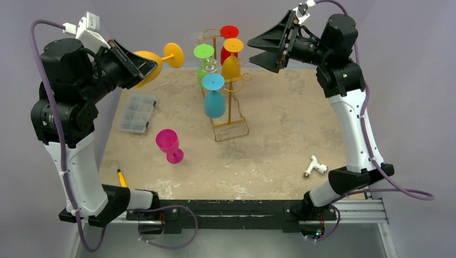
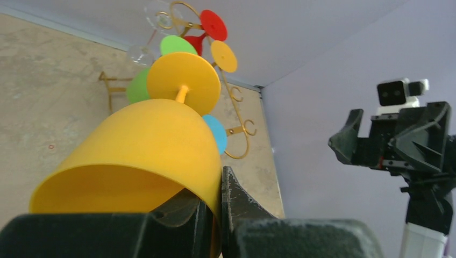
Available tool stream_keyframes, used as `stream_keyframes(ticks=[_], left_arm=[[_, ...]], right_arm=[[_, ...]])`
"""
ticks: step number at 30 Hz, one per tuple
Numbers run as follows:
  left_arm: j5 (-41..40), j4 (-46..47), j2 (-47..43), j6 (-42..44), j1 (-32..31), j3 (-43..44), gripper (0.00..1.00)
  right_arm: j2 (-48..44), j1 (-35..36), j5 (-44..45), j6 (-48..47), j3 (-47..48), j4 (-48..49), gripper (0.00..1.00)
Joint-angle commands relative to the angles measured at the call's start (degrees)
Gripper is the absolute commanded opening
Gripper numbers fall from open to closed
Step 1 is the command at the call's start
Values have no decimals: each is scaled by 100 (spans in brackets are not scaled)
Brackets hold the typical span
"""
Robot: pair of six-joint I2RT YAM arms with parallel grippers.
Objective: Take the wine glass off the wine glass rack
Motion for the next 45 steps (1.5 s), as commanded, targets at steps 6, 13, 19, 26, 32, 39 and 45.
stream_keyframes(ticks=[6, 13, 19, 26, 32, 39, 45], left_arm=[[-804, -1451, 677, 223, 430, 664, 0], [-1086, -1834, 1042, 333, 573, 745, 0], [-1282, -2072, 1316, 515, 612, 777, 0], [-1411, -2052, 1571, 834, 616, 408, 0], [-1381, -1501, 1573, 997, 618, -529, 0], [-1346, -930, 1687, 1023, 605, -1389, 0], [-1472, -496, 1801, 1098, 603, -1981, 0]], right_arm=[[-314, -12, 76, -639, 51, -530, 85], [-282, -7, 35, -796, 71, -759, 85], [-254, -4, 24, -926, 94, -972, 84], [-246, -9, 12, -1052, 114, -1128, 84], [-266, -7, 40, -1311, 156, -1444, 84], [-278, -30, 9, -1520, 185, -1737, 84], [-262, -74, -30, -1660, 200, -1922, 83]])
